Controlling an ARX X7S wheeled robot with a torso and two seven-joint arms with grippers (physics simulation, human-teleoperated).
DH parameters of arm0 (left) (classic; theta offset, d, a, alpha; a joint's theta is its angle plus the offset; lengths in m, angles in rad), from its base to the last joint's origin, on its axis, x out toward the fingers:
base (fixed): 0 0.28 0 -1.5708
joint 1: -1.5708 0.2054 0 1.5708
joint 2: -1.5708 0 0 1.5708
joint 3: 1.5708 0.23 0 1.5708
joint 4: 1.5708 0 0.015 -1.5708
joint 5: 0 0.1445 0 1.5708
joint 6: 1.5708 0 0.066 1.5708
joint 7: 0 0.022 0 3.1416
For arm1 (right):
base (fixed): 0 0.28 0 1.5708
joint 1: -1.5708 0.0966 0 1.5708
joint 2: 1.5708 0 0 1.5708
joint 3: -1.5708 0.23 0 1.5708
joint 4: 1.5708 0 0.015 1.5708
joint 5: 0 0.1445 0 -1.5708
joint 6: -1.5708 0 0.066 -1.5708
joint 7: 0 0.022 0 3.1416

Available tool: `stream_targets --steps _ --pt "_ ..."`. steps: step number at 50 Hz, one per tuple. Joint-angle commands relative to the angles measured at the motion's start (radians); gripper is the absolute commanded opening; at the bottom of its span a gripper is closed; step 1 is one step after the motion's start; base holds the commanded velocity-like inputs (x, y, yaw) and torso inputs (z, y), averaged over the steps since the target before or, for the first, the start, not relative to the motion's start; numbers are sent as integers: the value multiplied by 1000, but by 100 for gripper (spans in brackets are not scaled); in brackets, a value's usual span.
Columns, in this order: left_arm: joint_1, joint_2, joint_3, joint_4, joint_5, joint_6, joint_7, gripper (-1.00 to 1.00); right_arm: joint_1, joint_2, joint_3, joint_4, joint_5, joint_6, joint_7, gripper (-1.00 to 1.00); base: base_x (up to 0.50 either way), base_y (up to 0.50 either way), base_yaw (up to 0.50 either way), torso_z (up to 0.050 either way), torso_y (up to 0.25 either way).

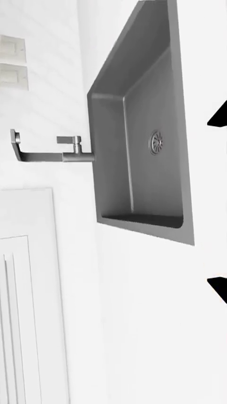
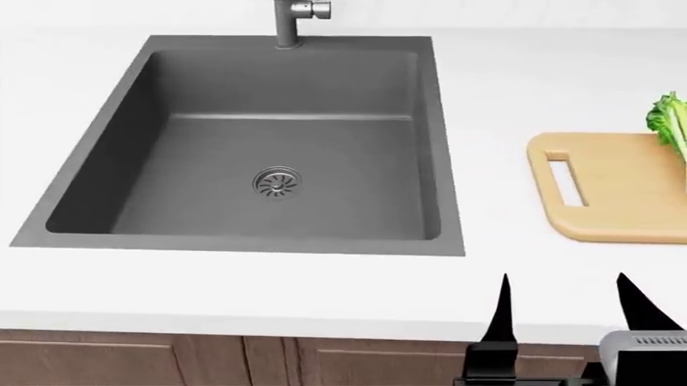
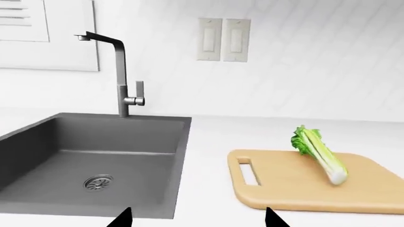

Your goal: Place the celery and the celery on separate cutting boards.

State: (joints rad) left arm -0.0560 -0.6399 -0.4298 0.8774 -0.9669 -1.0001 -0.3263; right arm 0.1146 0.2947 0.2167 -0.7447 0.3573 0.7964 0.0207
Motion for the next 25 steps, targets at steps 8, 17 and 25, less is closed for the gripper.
stream_targets --steps 8,17,25 --pt "-3 1 -16 -13 -29 2 -21 100 9 12 2 -9 5 27 20 100 0 500 0 0 0" --pt "11 -7 -38 -9 -47 3 -22 100 2 20 -5 1 -5 14 24 100 8 500 0 0 0" --pt "26 -3 -32 -9 -32 19 -14 100 -3 20 -6 1 -1 11 25 100 105 500 0 0 0"
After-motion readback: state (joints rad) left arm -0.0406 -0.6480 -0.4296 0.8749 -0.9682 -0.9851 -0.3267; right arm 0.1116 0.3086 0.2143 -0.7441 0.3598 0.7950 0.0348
